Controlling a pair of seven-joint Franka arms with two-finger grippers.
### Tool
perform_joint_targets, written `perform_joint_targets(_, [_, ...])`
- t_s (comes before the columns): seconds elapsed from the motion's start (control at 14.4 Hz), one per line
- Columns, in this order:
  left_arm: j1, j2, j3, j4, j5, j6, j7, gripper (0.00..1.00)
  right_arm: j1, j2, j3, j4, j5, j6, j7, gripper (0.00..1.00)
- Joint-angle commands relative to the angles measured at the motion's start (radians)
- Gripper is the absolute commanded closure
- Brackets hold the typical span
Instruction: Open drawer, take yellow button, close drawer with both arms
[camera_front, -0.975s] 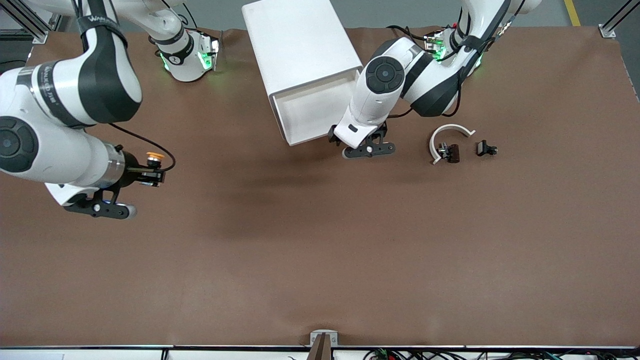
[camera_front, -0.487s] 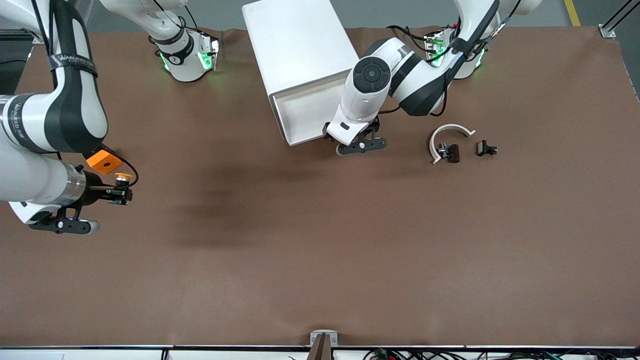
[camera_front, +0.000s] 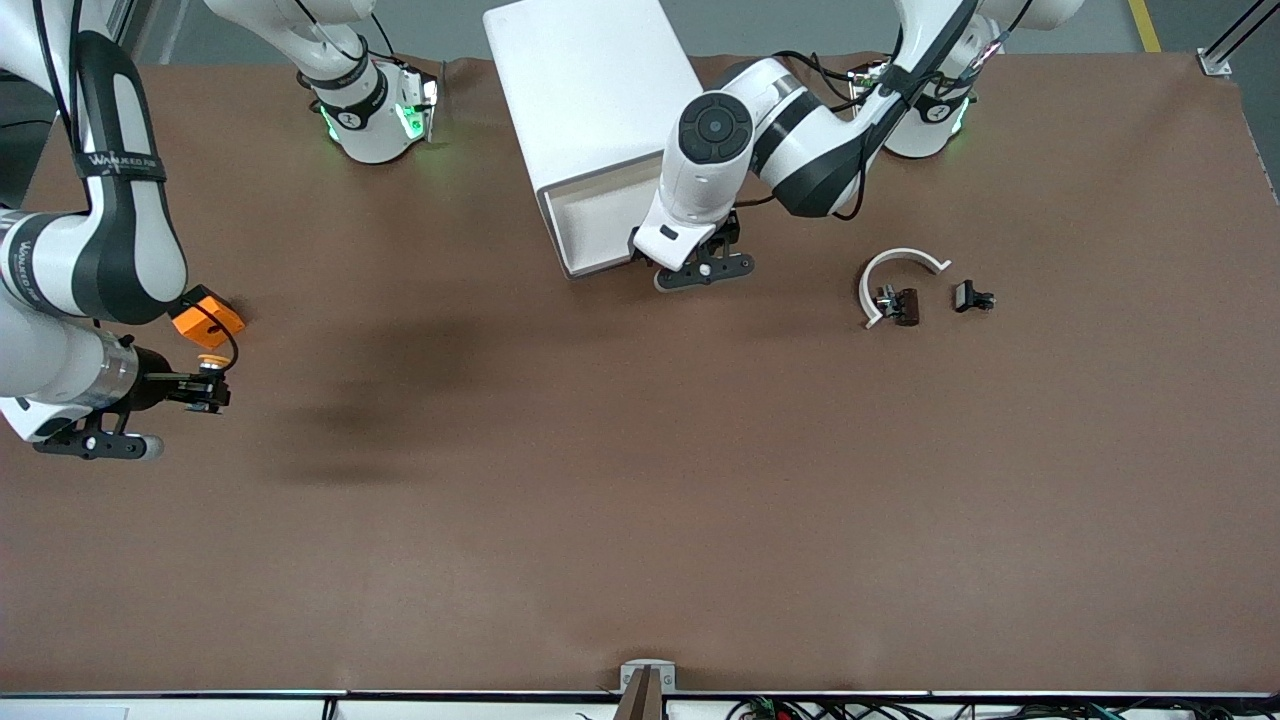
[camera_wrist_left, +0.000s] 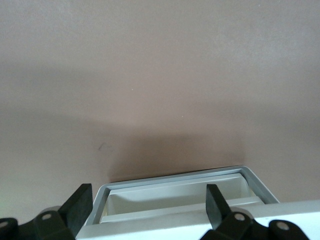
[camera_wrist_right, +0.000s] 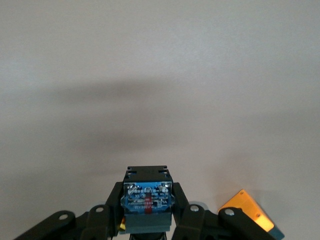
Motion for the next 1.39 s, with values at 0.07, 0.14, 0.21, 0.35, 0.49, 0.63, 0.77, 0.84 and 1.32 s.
perform_joint_targets(0.07, [-0.018,0.003,-0.04,0.002,-0.016,-0.034,-0.042,0.0,-0.015,-0.038,0.021,-0.149,-0.028,0.174,-0.008,1.0])
perform_joint_targets(0.14, [-0.02,0.005,-0.054,0.002,-0.016,-0.045,-0.051,0.0,-0.015,-0.038,0.021,-0.174,-0.028,0.217,-0.008,1.0])
perform_joint_targets(0.21, [-0.02,0.005,-0.069,0.003,-0.016,-0.051,-0.063,0.0,-0.015,-0.032,0.021,-0.189,-0.028,0.254,-0.008,1.0])
perform_joint_targets(0.35, [-0.021,0.005,-0.092,0.011,-0.029,-0.051,-0.106,0.0,-0.018,0.002,0.021,-0.192,-0.028,0.291,-0.008,1.0])
perform_joint_targets(0.49, [-0.024,0.006,-0.107,0.011,-0.068,-0.051,-0.134,0.0,-0.023,0.043,0.021,-0.192,-0.028,0.344,-0.008,1.0])
perform_joint_targets(0.63, [-0.024,0.008,-0.113,0.011,-0.129,-0.059,-0.137,0.0,-0.024,0.069,0.021,-0.196,-0.028,0.364,-0.006,1.0])
perform_joint_targets(0.77, [-0.023,0.006,-0.112,0.011,-0.192,-0.073,-0.137,0.0,-0.02,0.08,0.023,-0.22,-0.026,0.401,0.0,1.0])
perform_joint_targets(0.84, [-0.024,0.008,-0.112,0.011,-0.21,-0.073,-0.137,0.0,-0.018,0.094,0.023,-0.22,-0.026,0.409,0.006,1.0])
perform_joint_targets(1.32, [0.038,0.008,-0.072,0.101,-0.197,-0.132,-0.192,0.0,-0.018,0.171,0.023,-0.216,-0.019,0.49,0.011,1.0])
